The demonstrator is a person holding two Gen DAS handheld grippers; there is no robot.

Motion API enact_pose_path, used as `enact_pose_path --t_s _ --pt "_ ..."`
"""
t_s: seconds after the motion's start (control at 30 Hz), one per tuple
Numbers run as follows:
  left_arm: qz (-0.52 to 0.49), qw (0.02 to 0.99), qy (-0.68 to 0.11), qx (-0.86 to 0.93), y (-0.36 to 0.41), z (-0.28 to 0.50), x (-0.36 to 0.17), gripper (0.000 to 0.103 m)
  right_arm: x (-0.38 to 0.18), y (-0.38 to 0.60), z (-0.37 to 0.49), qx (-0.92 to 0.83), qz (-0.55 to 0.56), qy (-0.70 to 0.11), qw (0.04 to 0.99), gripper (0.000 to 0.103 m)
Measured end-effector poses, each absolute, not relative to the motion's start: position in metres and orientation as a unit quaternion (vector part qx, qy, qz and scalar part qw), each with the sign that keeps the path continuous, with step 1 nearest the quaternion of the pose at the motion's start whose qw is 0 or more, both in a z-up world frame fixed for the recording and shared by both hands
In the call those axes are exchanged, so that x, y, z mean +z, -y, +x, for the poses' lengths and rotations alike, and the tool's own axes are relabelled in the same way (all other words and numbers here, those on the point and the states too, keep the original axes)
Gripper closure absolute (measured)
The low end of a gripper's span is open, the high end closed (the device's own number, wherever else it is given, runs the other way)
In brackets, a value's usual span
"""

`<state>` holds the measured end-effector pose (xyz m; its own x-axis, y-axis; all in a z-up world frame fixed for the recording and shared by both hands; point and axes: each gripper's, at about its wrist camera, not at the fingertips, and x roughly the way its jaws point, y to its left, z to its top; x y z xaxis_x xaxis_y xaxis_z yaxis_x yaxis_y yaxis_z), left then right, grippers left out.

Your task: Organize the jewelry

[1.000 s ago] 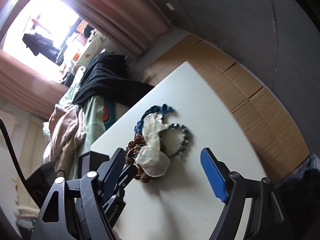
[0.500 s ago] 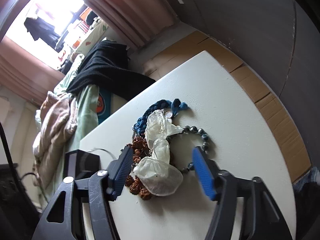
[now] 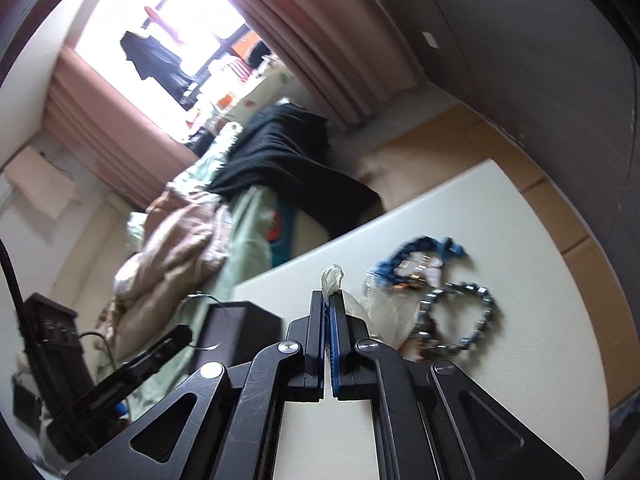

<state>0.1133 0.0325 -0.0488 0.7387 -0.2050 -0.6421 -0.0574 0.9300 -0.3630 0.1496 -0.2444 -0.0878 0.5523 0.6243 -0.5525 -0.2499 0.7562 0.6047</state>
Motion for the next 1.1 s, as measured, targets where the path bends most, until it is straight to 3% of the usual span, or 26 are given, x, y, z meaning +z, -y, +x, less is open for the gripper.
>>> enact_pose_path --t_s 0.4,0.7,0.73,0.77,0.8,0.83,0.87,1.03,1.1 --pt "-0.206 0.916 -0.344 -0.006 -0.078 0.105 -0.045 0.102 -0.061 0.187 0.138 0.328 0.231 -0.375 0.836 0.099" --pt "-0.233 0.913 -0.334 0.014 -0.105 0.097 -0.043 0.102 -0.057 0.113 0.143 0.387 0.208 -0.402 0.803 0.099" --pt "-0.233 0.913 -0.335 0.015 -0.107 0.097 -0.043 0.102 -0.062 0.104 0.147 0.395 0.21 -0.417 0.791 0.095" --pt "-0.234 0.912 -0.336 0.015 -0.107 0.096 -0.044 0.102 -0.067 0.099 0.149 0.4 0.21 -0.428 0.783 0.072" --pt "-0.233 0.912 -0.339 0.015 -0.107 0.096 -0.045 0.102 -0.075 0.093 0.153 0.402 0.209 -0.444 0.773 0.037" --pt "-0.231 0.911 -0.342 0.015 -0.106 0.097 -0.046 0.102 -0.08 0.093 0.153 0.392 0.211 -0.446 0.777 0.025" --pt "-0.229 0.91 -0.345 0.014 -0.106 0.097 -0.047 0.102 -0.082 0.097 0.152 0.379 0.21 -0.439 0.787 0.021" --pt "-0.212 0.91 -0.355 0.001 -0.095 0.101 -0.046 0.101 -0.082 0.126 0.152 0.347 0.219 -0.438 0.8 0.021" --pt "-0.215 0.902 -0.374 -0.007 -0.092 0.106 -0.051 0.096 -0.08 0.139 0.152 0.333 0.222 -0.438 0.805 0.021"
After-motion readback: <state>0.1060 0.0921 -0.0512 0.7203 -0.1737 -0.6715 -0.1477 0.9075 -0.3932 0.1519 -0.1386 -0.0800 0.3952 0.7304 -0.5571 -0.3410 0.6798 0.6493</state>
